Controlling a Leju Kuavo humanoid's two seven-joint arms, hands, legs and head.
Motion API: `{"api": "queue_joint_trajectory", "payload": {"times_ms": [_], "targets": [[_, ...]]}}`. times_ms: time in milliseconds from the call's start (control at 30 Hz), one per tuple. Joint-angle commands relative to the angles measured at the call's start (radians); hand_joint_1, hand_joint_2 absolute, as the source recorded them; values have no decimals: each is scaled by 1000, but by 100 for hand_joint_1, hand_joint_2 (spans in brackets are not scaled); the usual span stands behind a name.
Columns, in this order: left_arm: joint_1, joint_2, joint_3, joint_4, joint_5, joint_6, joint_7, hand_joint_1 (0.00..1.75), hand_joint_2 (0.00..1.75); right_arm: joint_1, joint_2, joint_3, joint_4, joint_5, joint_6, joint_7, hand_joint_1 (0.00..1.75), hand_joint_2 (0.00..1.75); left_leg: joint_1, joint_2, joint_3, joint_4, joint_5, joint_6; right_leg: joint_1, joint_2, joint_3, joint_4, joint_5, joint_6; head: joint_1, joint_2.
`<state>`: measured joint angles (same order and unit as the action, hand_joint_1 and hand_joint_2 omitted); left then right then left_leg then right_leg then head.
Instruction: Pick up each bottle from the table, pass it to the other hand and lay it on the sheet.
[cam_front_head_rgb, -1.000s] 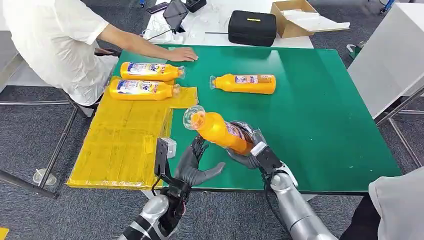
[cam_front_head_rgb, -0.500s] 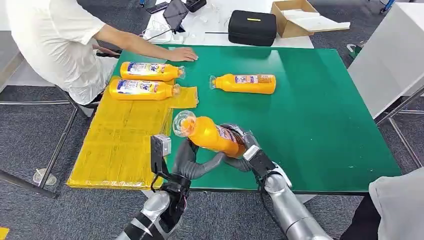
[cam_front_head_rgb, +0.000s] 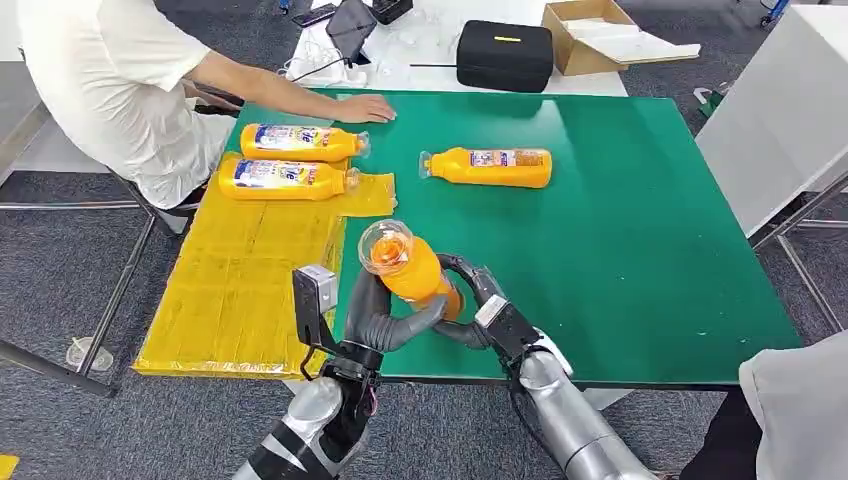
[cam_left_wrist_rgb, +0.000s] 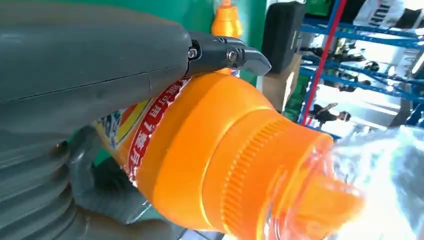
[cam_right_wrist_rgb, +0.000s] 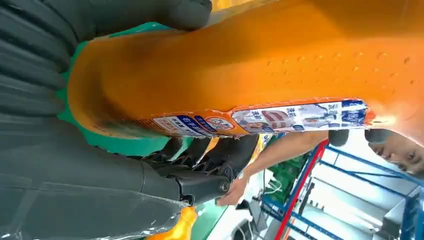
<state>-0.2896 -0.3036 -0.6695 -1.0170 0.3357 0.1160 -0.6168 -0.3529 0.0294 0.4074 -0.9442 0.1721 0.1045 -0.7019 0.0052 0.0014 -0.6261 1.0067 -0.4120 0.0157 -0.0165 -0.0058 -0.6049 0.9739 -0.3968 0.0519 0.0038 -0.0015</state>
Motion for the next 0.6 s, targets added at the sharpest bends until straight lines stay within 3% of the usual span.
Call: {"api": "queue_joint_trajectory", "payload": {"times_ms": [33,233,433,533,567,600], "targets": [[-53,7,-41,55,16,-20,-17,175,175,-45,13,57,33,-19,33,4,169,175,0,1,2,0,-1,0,1,1,1,0,0,-1,0,0],[-61,5,-42,78,20,-29,-18,175,175,-43,21,38,12,-63,67,4,175,175,1,1,3,1,-2,-1,1,2,3,1,-1,-2,0,0],[-63,4,-32,93,21,-26,-43,175,175,-39,43,-10,-4,-137,149,4,161,175,1,2,3,1,-2,-1,1,2,2,1,-1,-2,0,0],[-54,15,-26,65,36,-51,-44,175,175,-28,52,-37,-11,-169,194,4,119,175,1,2,3,1,-2,-1,1,2,3,1,-1,-2,0,0],[-51,23,-26,51,30,-51,-47,175,175,-22,51,-41,-17,-167,196,4,84,175,0,2,2,0,-1,-1,0,2,2,0,-1,-2,0,0],[-47,27,-20,37,24,-43,-46,175,175,-19,53,-50,-13,-165,192,4,21,175,1,3,5,2,-3,-1,1,3,5,1,-2,-3,0,0]]}}
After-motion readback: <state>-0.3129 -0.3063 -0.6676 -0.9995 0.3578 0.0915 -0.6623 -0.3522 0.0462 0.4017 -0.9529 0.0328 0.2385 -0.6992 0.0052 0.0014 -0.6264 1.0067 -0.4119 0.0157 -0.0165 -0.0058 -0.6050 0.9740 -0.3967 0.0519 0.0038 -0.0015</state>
